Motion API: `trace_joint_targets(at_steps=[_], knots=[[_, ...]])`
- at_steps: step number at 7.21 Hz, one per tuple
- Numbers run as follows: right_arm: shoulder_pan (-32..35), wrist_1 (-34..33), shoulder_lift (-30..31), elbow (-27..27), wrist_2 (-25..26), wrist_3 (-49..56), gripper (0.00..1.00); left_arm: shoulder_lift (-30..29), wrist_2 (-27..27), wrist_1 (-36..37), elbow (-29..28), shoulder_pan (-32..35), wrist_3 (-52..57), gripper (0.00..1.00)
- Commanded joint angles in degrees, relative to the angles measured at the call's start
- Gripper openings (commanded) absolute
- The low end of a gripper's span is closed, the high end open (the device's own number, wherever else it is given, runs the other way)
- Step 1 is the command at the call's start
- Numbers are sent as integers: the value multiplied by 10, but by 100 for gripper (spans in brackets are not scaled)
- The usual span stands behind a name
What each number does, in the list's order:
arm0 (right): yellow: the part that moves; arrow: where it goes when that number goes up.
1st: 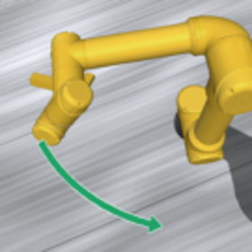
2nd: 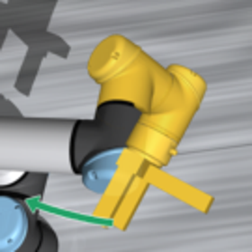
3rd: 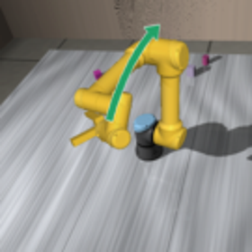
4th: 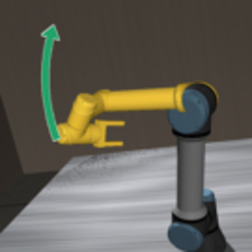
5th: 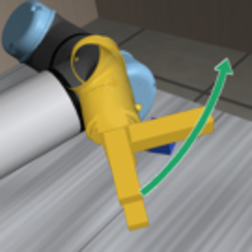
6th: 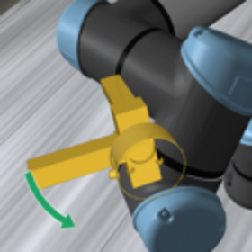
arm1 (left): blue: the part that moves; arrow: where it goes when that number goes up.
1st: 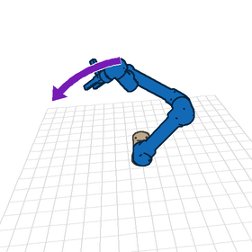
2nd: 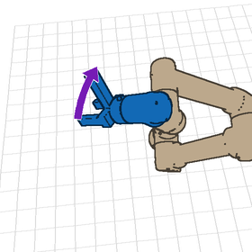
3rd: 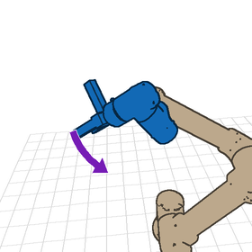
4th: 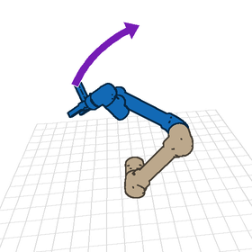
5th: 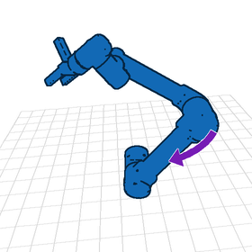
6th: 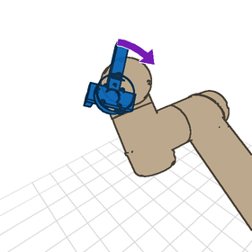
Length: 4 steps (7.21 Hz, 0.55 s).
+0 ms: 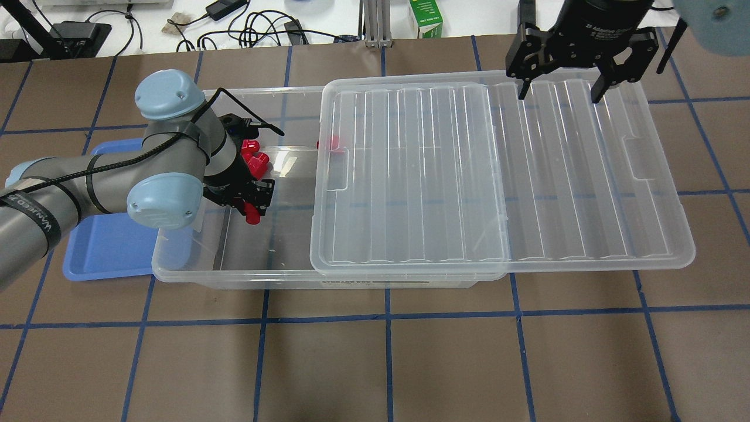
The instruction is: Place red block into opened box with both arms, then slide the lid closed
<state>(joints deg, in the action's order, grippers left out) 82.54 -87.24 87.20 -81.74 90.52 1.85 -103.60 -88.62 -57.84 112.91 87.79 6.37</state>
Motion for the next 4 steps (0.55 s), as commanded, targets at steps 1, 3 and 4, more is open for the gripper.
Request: trace_joint_targets(at_steps=[1,3,4], knots=[[-78,7,0,-3,-3,89,100,13,-1,1,-8,-1,-7,92],[-116,7,-2,-4,-3,153,100,36,-2,-38,-54,-6,-8,100],[-140,7,-5,-4,1,186,100,55,-3,-126,-119,-2,-8,100]])
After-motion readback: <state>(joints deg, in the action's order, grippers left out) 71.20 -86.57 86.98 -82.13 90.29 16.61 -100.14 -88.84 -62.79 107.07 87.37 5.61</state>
